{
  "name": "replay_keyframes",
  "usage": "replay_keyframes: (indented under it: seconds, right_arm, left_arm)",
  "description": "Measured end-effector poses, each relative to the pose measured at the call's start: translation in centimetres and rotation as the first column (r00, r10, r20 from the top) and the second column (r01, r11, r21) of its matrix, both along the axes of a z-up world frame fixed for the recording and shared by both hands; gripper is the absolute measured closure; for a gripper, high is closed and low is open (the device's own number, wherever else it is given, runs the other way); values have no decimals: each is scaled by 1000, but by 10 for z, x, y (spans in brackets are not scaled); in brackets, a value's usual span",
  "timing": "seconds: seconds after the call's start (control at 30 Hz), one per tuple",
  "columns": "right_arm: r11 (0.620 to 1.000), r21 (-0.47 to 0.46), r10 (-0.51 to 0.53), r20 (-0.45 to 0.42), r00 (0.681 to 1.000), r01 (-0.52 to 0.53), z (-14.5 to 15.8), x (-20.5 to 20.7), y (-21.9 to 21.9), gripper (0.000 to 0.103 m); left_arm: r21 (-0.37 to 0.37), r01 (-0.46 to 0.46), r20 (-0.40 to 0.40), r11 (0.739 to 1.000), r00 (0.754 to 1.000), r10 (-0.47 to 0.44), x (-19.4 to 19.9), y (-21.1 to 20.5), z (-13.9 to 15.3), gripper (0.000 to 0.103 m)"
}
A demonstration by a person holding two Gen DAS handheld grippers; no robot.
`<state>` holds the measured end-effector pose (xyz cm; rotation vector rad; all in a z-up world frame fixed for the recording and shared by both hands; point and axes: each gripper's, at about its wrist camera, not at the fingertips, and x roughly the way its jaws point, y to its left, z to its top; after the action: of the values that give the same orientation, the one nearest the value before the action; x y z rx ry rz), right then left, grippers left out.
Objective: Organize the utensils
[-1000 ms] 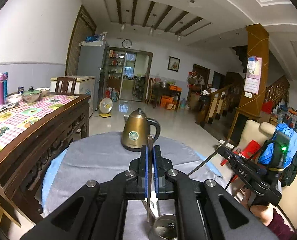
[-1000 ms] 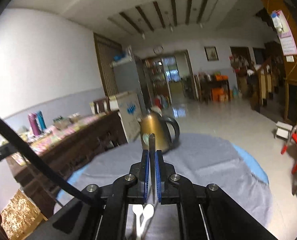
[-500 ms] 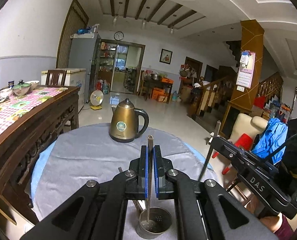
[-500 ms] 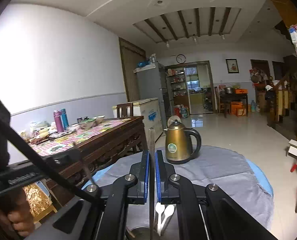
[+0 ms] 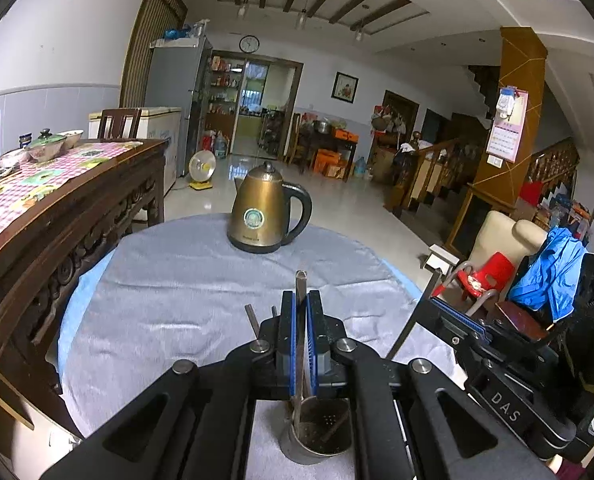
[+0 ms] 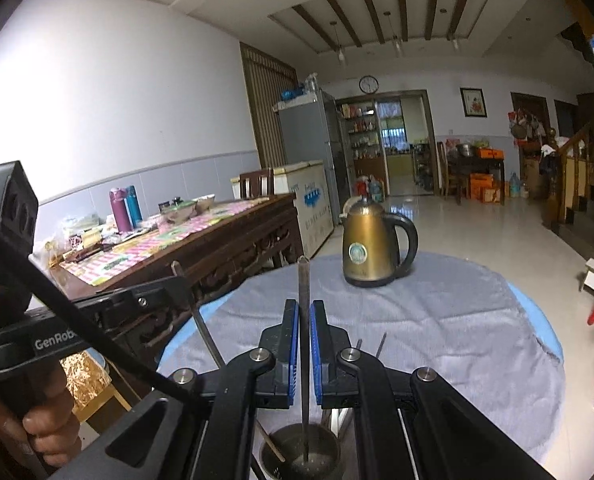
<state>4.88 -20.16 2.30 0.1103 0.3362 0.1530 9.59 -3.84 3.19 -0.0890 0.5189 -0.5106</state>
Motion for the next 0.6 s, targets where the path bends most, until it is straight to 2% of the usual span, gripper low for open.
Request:
replay_keyframes:
  seconds: [0.2, 0.27, 0.3, 0.33, 0.4, 0.47, 0.6]
  right_arm:
    - [1000, 5, -2, -51, 999, 2, -10, -1, -4, 96]
    - [1000, 30, -1, -74, 997, 3, -13, -1, -10, 90]
    - [999, 44, -1, -83, 997, 5, -15, 0, -12, 75]
    - [998, 59, -7, -87, 996, 12, -15, 0, -16, 54]
    - [995, 95, -30, -64, 998, 36, -15, -4, -24, 38]
    - [992, 115, -50, -29, 998, 53, -14, -10, -33, 38]
    - [983, 154, -101, -24, 995, 104, -16, -15, -52, 40]
  left_arm:
    - [2, -28, -33, 1000, 999, 28, 8, 3, -4, 97]
    - [-13, -35, -43, 999, 998, 34, 10, 8, -5, 94]
    - [-21, -40, -44, 999, 998, 39, 11, 11, -4, 91]
    - [-25, -45, -43, 999, 998, 44, 11, 12, -4, 86]
    - [-38, -60, -32, 997, 998, 59, 11, 19, -2, 80]
    - [-44, -81, -27, 996, 996, 80, 14, 25, -2, 79]
    - [-67, -125, -50, 990, 991, 122, 23, 40, -4, 72]
